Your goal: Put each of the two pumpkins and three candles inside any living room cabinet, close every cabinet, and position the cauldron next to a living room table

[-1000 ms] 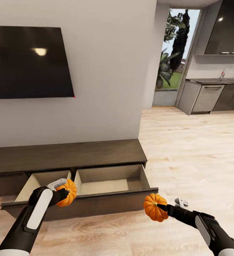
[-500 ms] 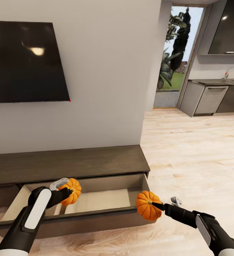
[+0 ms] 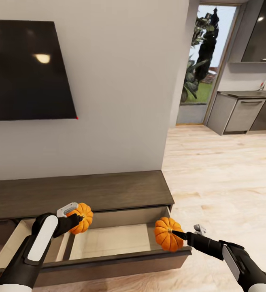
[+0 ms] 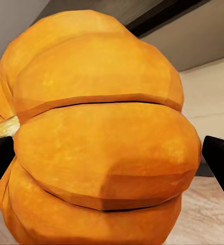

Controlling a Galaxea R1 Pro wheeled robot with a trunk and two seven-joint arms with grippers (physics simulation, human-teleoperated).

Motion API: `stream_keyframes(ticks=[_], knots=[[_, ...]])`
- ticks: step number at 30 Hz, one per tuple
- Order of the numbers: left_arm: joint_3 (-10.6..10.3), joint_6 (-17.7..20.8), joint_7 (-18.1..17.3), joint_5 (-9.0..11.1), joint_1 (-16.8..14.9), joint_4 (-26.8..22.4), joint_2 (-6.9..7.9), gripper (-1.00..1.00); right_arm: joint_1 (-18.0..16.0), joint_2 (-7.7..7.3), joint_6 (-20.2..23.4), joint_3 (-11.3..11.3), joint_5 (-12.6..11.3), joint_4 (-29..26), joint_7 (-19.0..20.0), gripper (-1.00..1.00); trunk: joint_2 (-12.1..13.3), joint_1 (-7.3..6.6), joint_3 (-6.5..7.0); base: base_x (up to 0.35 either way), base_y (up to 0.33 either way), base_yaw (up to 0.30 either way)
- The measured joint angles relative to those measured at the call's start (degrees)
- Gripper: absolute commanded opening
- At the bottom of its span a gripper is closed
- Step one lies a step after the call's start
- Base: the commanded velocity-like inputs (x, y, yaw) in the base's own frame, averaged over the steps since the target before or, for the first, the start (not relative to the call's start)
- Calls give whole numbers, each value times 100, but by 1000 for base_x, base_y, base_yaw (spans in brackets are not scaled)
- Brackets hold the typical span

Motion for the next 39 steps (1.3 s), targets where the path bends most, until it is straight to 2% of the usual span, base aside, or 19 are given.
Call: stream_keyframes(ticks=[7,9,10,12,13,14,15,19,22,26,34,36,38,39], knots=[[-19,0,1,-8,-1,0,0,-100,4,36,30,10,-28,-233,1,-100,0,0,0,4,0,35],[-25,-3,1,-3,-2,4,-1,-100,3,270,73,20,-67,-371,-29,-100,0,0,0,0,0,4],[-28,-1,-1,-3,-1,4,-4,-100,2,431,26,17,9,-422,-58,-100,0,1,0,0,0,2],[-33,-7,-6,8,-2,7,-8,-100,3,866,78,30,2,-552,-286,-100,0,0,0,0,0,1],[-37,-3,-8,3,-2,6,-13,-100,2,1127,15,33,89,-604,-685,-100,0,1,0,0,0,0],[-44,-3,-8,7,-2,9,-34,-100,-2,1371,11,80,62,-637,-1193,-100,0,1,0,0,0,0],[-68,-9,-9,27,-1,11,-48,-100,-26,1550,-24,177,96,-651,-1623,-100,1,1,0,0,0,0],[-191,-8,-12,28,3,33,-62,-100,-116,1890,-21,533,-10,-668,-2128,-100,0,0,0,0,0,0],[-338,2,-4,44,3,226,-109,-100,-227,2000,-30,655,-25,-682,-2308,-100,0,1,-1,5,-2,0],[-593,-64,15,-17,1,504,-282,-100,-279,2115,-63,842,-10,-688,-2473,-100,0,-1,0,80,-83,0],[-764,-142,35,-108,0,573,-361,-100,-290,2142,-192,954,15,-881,-3252,-100,0,0,0,35,-45,0],[-877,-230,48,-107,-1,579,-364,-100,-291,2147,-185,1135,0,-969,-3472,-100,0,0,0,3,-4,0],[-949,-335,63,-113,-1,587,-365,-100,-290,2147,-190,1460,-37,-1053,-3607,-100,0,0,0,1,-1,0],[-956,-342,70,-122,-2,595,-365,-100,-290,2147,-195,1509,-18,-1064,-3622,-100,0,0,0,0,0,0]])
